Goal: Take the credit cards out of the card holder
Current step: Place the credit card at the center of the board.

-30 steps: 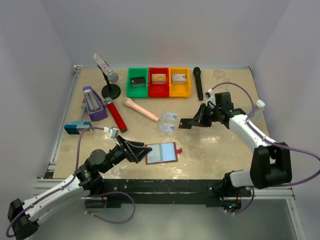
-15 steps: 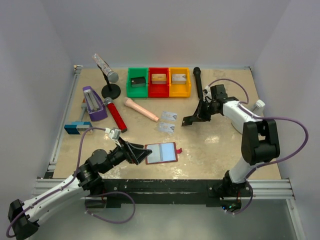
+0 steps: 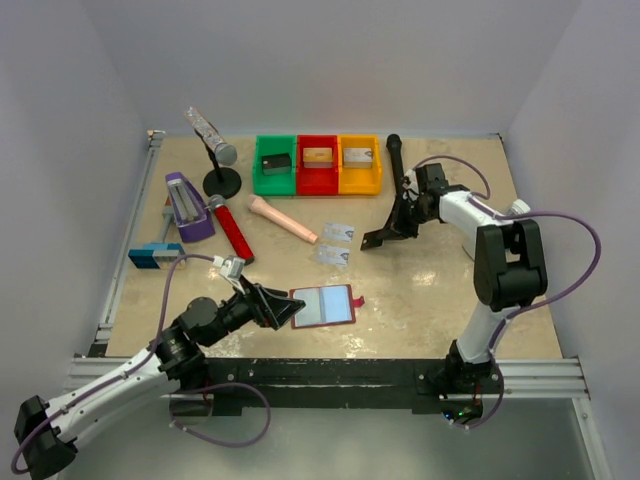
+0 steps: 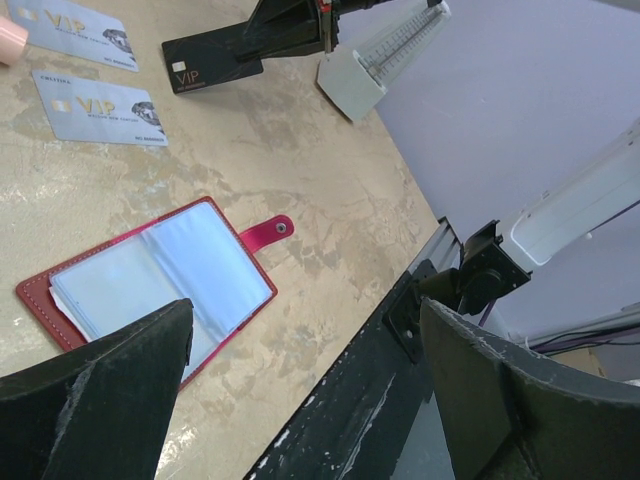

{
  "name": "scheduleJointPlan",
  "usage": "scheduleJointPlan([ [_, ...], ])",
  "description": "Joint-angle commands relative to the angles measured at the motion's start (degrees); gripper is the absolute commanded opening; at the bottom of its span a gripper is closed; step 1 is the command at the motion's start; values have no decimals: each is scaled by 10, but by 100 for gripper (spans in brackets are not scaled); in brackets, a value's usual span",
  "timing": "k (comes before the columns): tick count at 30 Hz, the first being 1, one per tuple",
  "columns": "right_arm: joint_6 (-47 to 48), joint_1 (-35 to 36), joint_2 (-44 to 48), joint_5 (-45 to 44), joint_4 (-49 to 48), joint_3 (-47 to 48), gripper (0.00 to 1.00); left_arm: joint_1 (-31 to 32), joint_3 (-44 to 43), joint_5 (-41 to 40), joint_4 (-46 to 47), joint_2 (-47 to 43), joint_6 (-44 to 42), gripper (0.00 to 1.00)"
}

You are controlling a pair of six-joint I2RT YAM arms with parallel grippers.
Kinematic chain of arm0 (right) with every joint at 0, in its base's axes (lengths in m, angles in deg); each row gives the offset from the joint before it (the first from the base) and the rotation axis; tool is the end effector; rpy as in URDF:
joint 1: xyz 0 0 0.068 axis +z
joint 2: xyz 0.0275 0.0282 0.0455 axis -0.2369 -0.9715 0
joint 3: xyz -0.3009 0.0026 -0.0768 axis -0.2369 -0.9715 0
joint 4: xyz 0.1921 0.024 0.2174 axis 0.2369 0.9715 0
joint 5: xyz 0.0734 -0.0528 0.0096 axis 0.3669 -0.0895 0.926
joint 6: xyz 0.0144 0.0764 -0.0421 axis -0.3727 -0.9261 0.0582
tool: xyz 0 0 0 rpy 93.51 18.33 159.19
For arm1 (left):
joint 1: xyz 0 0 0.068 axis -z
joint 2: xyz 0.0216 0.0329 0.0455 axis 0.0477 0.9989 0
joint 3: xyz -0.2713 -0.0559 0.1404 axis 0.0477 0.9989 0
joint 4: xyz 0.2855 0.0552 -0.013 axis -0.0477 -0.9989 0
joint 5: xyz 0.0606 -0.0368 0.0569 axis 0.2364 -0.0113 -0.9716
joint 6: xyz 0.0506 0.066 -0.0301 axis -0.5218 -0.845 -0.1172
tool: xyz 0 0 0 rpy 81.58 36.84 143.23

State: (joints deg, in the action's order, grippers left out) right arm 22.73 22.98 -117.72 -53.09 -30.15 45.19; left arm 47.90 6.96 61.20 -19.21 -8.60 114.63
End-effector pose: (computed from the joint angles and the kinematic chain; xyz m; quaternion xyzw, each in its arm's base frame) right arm 0.4002 0.1029 0.1718 0.0928 0.9433 0.2911 0.1294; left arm 0.1061 -0.1312 0.1970 0.0104 0.7305 -0.5283 0.4326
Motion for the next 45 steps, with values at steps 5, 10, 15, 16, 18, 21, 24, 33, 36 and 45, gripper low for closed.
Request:
scheduleJointPlan([
  [5,11,-8,-18,16,23,40,0,-3,-6,13,29,29,-18,100],
  [10,13,-11,-18,15,25,41,11,-3,-5,14,33,36,-18,100],
  [15,14,-14,-19,14,21,39,22,-3,-4,17,34,37,-17,100],
  [16,14,-13,-19,14,22,37,23,-3,-3,17,34,37,-16,100],
  [18,13,-14,-18,12,21,37,25,-3,-1,17,35,36,-15,100],
  [21,13,-15,-17,10,22,37,28,-3,1,17,38,37,-14,100],
  [24,13,-17,-15,3,24,37,30,-3,0,18,39,39,-15,100],
  [33,8,-30,0,-12,25,33,34,-3,2,20,43,42,-10,100],
  [36,6,-32,5,-18,26,31,36,-3,2,22,43,43,-9,100],
  [45,-18,-32,110,-48,-3,-29,38,-3,7,17,46,45,-4,100],
])
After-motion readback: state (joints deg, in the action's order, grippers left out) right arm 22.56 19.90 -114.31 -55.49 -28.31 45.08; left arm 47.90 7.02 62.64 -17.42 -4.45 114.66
